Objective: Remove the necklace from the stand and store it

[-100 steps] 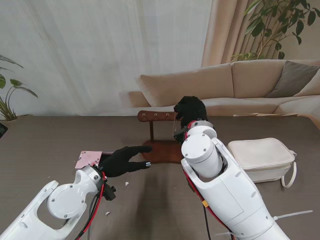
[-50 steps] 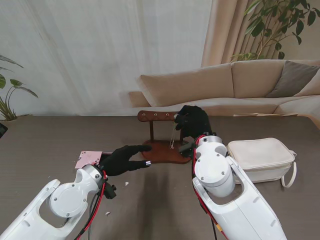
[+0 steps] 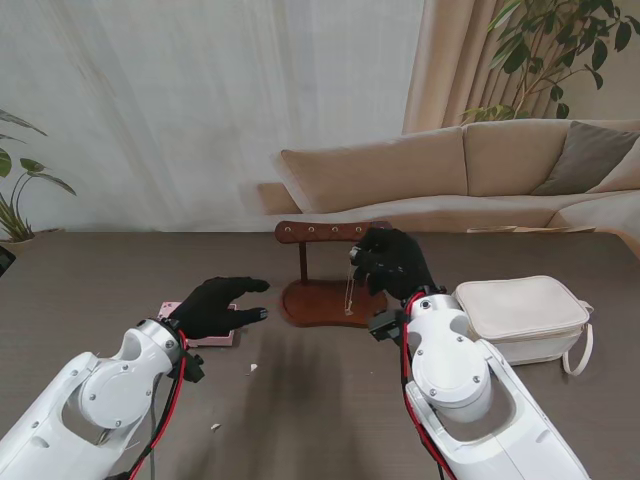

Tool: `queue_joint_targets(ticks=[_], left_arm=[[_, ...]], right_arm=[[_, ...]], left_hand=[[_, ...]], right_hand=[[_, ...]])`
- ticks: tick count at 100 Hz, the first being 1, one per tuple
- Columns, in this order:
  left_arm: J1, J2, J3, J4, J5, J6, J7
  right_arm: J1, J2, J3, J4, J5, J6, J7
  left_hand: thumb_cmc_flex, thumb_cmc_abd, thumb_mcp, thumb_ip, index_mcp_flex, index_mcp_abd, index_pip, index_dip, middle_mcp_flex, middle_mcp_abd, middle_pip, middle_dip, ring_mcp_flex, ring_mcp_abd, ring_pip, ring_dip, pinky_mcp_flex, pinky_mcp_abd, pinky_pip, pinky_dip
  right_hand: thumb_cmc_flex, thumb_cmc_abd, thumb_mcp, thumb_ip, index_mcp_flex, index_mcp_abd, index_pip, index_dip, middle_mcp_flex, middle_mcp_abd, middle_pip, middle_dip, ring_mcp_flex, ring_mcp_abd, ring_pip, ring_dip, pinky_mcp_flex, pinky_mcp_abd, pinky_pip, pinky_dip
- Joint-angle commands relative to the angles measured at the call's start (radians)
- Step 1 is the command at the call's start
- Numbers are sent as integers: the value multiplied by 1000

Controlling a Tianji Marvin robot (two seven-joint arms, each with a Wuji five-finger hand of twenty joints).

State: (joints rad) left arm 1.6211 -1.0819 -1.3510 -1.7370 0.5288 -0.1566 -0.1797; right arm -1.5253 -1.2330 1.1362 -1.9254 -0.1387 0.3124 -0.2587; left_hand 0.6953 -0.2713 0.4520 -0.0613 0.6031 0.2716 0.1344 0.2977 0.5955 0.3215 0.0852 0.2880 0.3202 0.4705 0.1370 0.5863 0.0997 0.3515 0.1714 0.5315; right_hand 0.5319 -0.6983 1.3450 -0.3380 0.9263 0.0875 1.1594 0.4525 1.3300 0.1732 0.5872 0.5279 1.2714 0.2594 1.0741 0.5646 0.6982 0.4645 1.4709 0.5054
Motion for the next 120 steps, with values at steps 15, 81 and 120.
queue_joint_targets(ticks=[15,81,120], left_arm=[[36,34,-92,-19,74,20,-107],[-79,96,-158,123,334,-59,-365],[-218,111,-68,274,427,-109,-384]], right_arm=[[-36,8,0,-24,0,-24,29],[-59,18,13,-40,16,-27,64],[-63,18,22,-41,30,-20,71]], left_hand=[[-58,-83,73,-8,-22,-28,-7,0,-45,-36,-5,7,-35,-52,-11,25,-19,-65,0,3],[-191,-306,239,-80,-325,36,-102,-69,-387,-107,-64,-64,-303,-242,-105,-259,-141,-262,-195,-370],[-233,-349,285,-93,-418,31,-125,-28,-485,-128,-82,-79,-324,-259,-173,-542,-139,-283,-198,-538]], right_hand=[[37,-38,44,-15,34,1,2,30,60,21,14,18,27,-6,11,12,263,24,32,12],[38,-38,45,-14,35,3,0,31,61,22,13,20,28,-7,17,15,263,24,32,12],[38,-40,45,-14,35,4,0,31,63,23,15,21,28,-8,21,17,263,25,37,15]])
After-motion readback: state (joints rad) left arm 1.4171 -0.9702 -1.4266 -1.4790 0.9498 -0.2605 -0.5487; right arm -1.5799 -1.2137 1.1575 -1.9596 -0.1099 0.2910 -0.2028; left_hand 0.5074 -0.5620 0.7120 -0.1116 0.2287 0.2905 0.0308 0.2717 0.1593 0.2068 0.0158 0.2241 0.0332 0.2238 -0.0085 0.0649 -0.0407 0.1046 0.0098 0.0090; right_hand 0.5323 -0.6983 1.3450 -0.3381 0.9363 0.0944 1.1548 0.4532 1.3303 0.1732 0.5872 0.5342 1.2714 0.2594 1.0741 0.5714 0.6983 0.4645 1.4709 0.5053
